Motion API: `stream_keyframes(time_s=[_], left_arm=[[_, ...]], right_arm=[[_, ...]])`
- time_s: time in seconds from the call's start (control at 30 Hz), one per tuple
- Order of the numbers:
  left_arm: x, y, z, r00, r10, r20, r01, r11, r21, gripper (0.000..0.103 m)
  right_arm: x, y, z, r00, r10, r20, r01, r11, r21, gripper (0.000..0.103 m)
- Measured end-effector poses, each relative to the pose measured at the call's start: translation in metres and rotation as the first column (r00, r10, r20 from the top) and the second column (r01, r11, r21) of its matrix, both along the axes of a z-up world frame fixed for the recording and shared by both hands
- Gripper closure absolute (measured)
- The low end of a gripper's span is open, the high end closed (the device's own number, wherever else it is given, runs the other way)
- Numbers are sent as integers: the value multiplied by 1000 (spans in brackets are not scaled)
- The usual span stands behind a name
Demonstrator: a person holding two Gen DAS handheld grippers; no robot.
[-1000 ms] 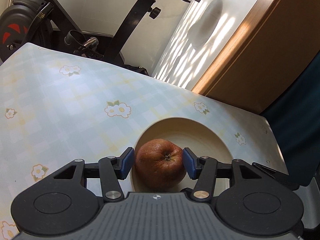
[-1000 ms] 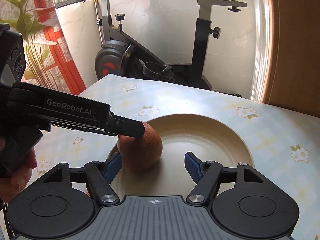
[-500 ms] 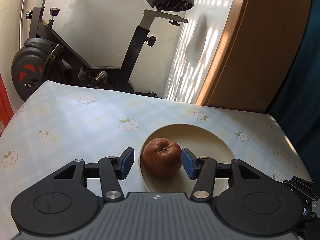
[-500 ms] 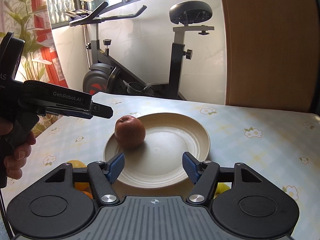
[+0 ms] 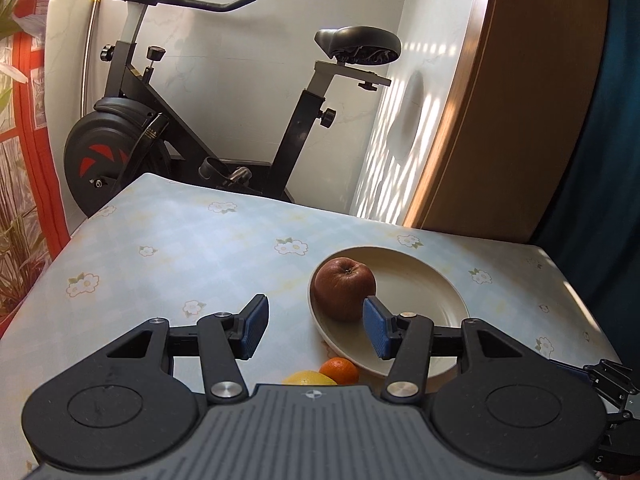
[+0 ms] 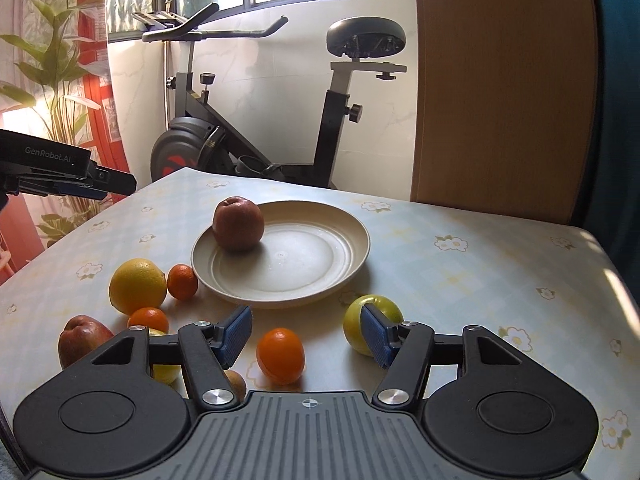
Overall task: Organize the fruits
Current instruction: 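Withdraw the left tool from the plate while the right tool approaches a tangerine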
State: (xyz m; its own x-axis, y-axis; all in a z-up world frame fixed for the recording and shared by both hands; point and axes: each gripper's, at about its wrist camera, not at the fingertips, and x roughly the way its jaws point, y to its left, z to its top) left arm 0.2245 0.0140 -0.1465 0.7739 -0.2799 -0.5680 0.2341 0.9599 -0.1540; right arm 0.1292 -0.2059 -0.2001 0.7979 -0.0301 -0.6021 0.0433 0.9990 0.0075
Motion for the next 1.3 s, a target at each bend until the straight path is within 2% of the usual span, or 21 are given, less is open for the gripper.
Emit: stream_keyframes(time_s=[0.4,0.6,0.87,1.3], left_arm=[[-13,1,-7,1000,9,-16,-8,998,62,48],[-25,-1,-10,1000,1,-16,0,995,99,48],[-29,1,-16,998,-36,-43,40,995,93,50],[-31,1,-16,997,-55,-50,59,995,85,50]], right_arm=[[-12,-21,-2,998,-63,-25,64,998,15,45],[-21,-26,-1,994,-106,-13,106,994,-21,46],[-25,-27,-13,992,-106,-63,107,994,4,59],[-22,-19,-14,994,-84,-74,87,996,36,60]])
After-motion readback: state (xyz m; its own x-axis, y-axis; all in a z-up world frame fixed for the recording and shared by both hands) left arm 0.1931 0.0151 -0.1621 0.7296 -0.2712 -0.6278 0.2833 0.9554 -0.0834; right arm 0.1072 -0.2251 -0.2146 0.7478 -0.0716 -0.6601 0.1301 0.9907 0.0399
